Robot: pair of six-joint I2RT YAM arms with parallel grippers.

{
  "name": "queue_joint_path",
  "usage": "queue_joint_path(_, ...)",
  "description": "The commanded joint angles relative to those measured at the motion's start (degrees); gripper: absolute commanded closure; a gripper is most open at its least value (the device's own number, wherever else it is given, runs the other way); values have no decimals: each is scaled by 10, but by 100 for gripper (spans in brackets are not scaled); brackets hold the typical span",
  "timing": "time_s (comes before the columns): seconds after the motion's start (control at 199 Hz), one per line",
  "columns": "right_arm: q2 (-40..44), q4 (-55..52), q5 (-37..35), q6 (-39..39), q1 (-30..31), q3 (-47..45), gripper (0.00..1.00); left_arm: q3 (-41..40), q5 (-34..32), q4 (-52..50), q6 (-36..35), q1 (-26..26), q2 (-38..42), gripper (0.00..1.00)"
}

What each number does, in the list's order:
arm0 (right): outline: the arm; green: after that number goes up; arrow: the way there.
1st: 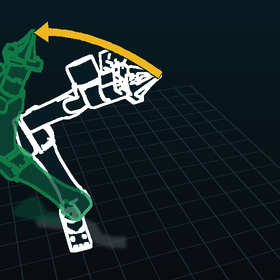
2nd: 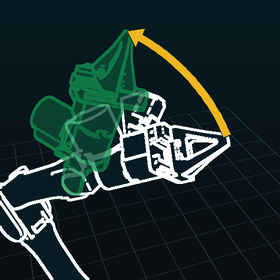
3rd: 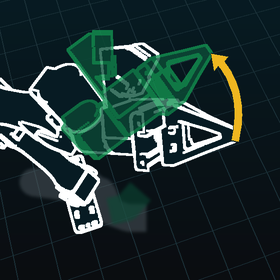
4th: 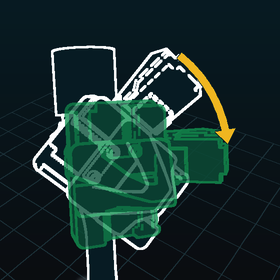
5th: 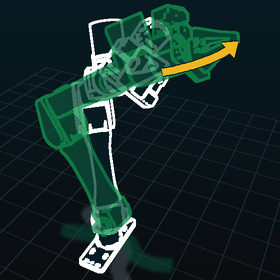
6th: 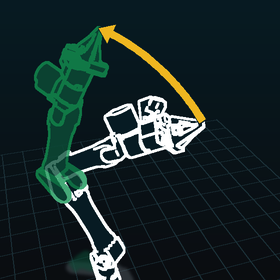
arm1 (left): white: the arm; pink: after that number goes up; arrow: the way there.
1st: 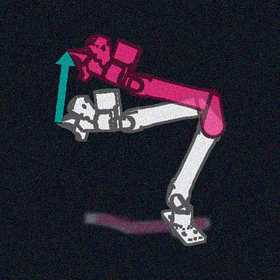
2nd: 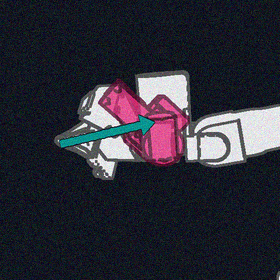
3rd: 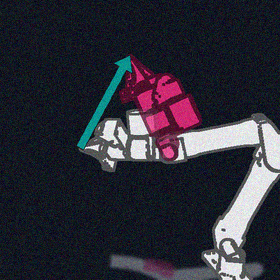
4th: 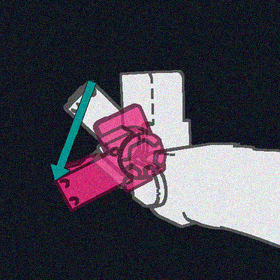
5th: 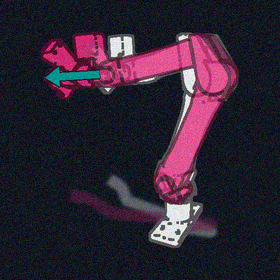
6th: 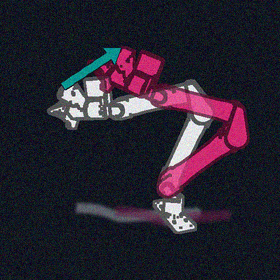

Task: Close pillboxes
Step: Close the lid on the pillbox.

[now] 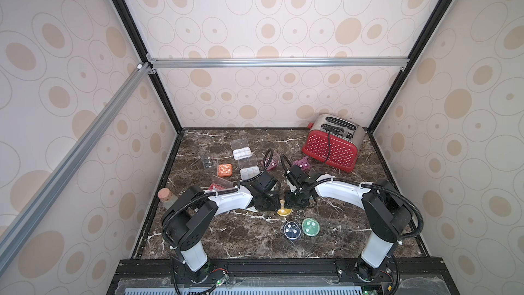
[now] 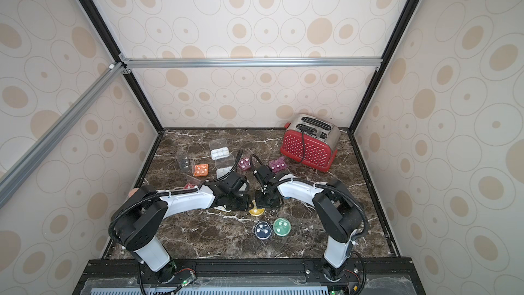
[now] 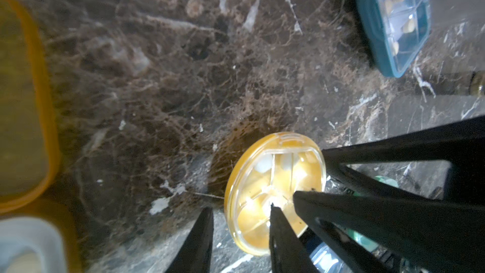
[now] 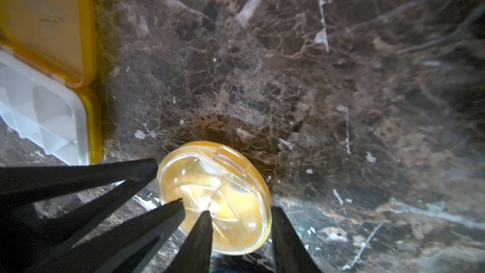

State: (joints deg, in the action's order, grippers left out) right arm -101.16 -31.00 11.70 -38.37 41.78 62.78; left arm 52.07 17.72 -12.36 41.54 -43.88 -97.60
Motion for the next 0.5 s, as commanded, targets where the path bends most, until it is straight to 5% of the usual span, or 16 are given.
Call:
queue_joint_path(0.0,-50,-19,7,-13,22,-21,63,-39,-27,-49,6,-3,-36,68)
queue_joint_path(0.497,-58,-44,0,1,24,4,58,-56,-25,-42,13,-3,-28,73)
